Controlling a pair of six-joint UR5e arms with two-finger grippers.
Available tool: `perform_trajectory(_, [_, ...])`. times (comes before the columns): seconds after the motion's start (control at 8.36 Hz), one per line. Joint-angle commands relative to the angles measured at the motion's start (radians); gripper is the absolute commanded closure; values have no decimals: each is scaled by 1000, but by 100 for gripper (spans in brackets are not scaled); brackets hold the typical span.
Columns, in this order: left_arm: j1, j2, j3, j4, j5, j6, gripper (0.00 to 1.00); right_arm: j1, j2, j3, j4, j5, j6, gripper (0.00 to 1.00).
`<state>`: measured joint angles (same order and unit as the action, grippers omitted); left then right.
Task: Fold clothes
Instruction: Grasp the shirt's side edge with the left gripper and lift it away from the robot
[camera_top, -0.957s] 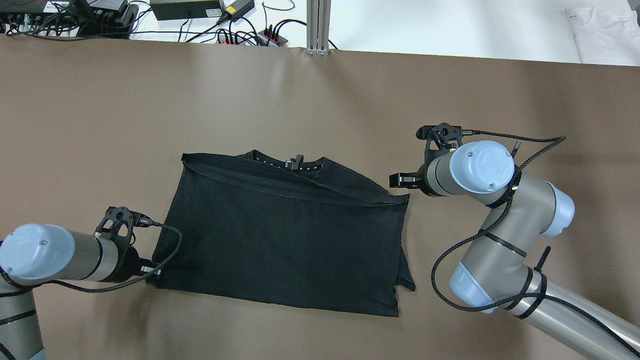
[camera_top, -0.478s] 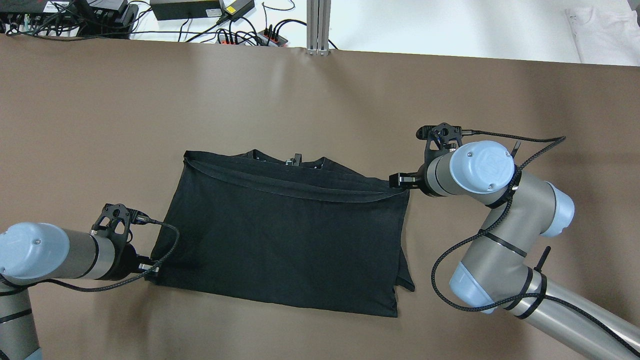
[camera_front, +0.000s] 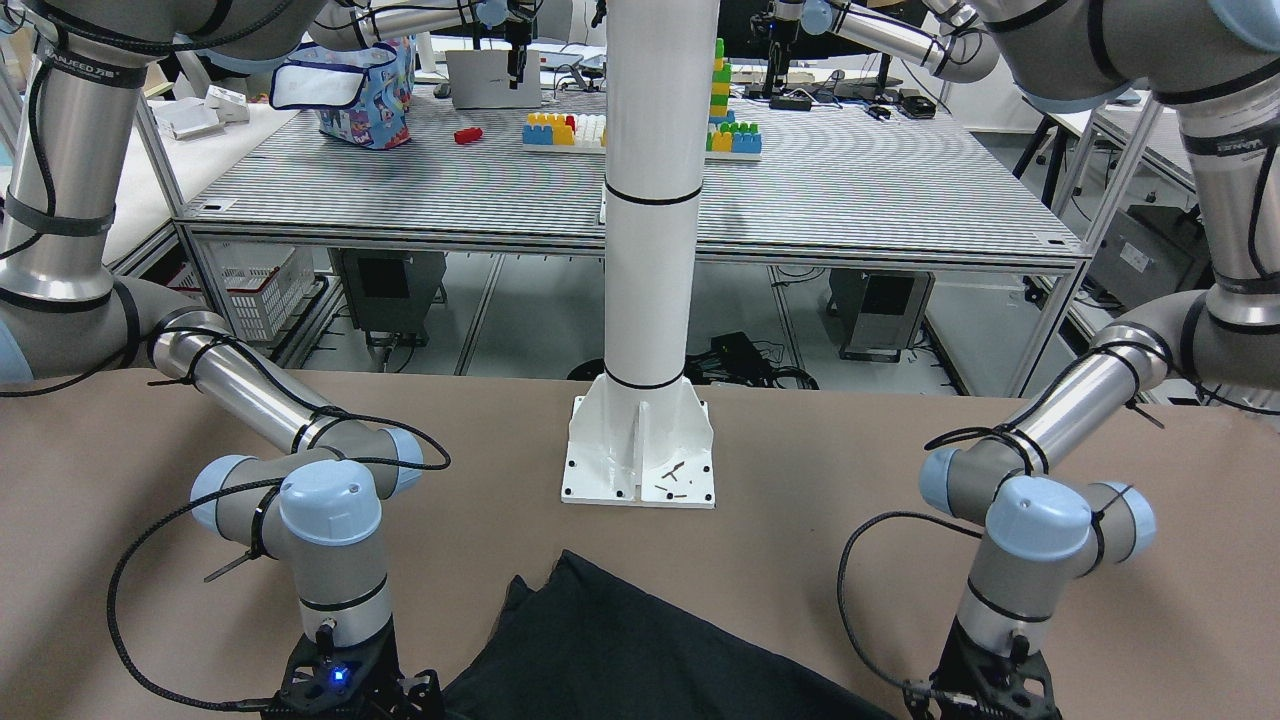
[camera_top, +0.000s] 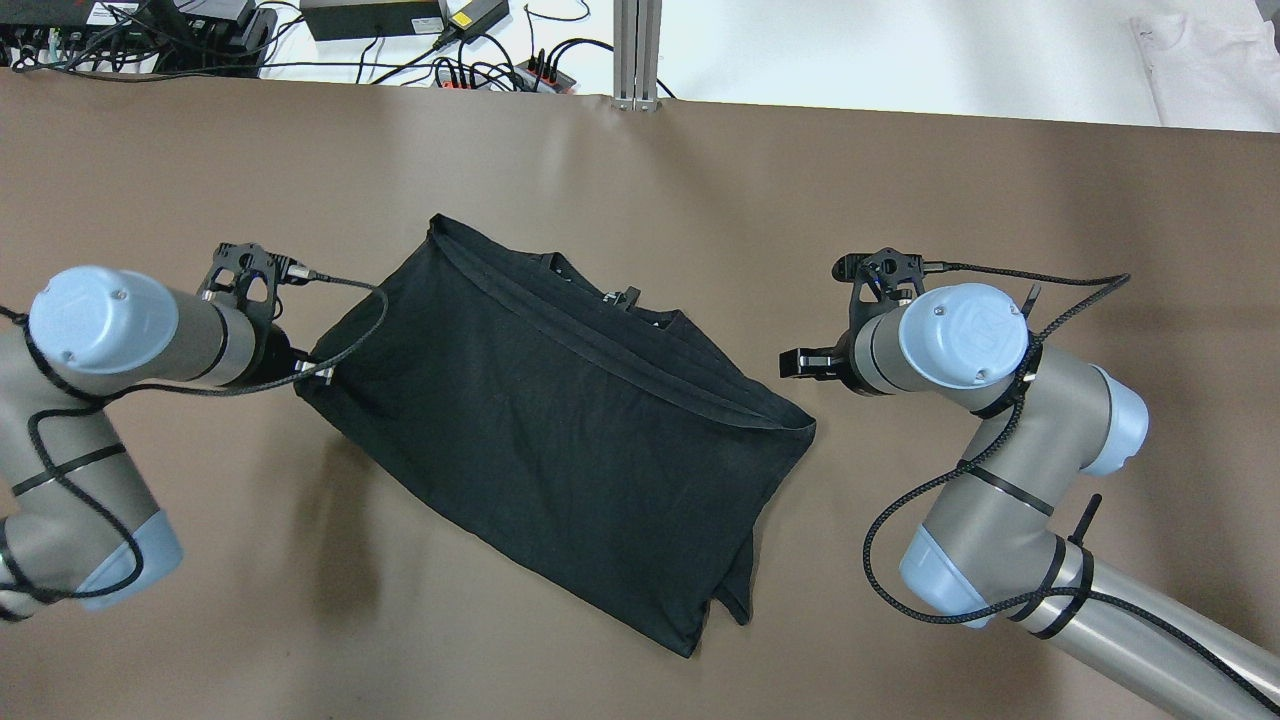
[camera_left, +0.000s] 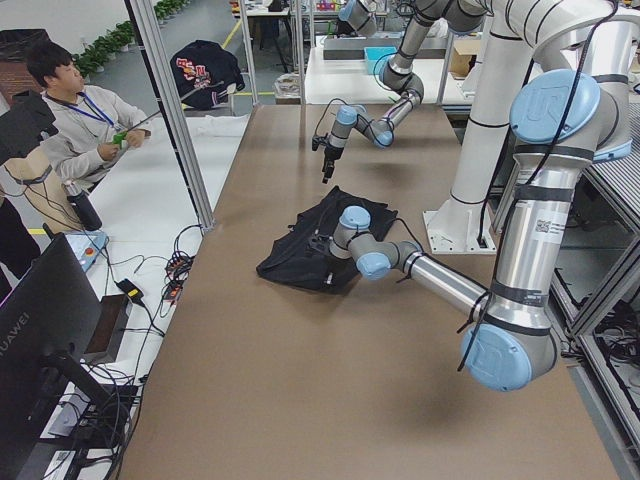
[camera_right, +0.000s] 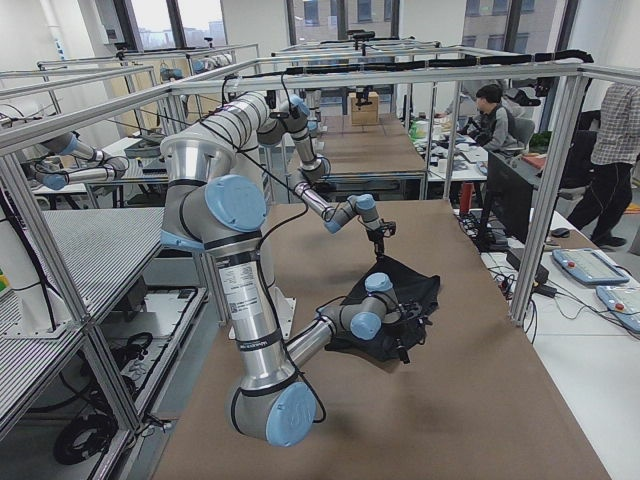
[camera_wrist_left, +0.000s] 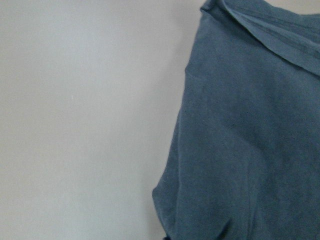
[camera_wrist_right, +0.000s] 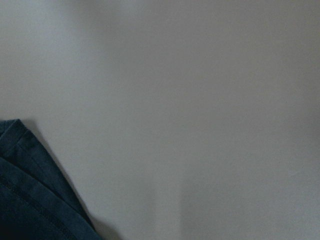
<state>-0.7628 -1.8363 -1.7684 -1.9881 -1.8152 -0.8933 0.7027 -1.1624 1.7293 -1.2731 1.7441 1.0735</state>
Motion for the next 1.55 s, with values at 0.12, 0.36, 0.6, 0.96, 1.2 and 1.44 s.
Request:
perform_trajectory(0.12, [-124,-449,524,-9,10,100,100,0,-3,0,1,0,-3,6])
perform_trajectory(0.36, [-165,-750,940,-154,10,129,100,0,-8,0,1,0,-4,6])
perform_trajectory(0.6, [-168,-897,1106,-184,10,140,100,0,-8,3,1,0,-1,6])
perform_trajectory(0.96, [-220,-871,1120,-245,2,298,1,-2,-2,1,1,0,8,6])
perform_trajectory(1.2, [-265,-850,1086,-256,-95,298,0,-5,7,-2,1,-3,73,7])
perform_trajectory(1.44, [-263,-729,942,-256,-111,284,0,-52,13,-8,41,-8,298,9])
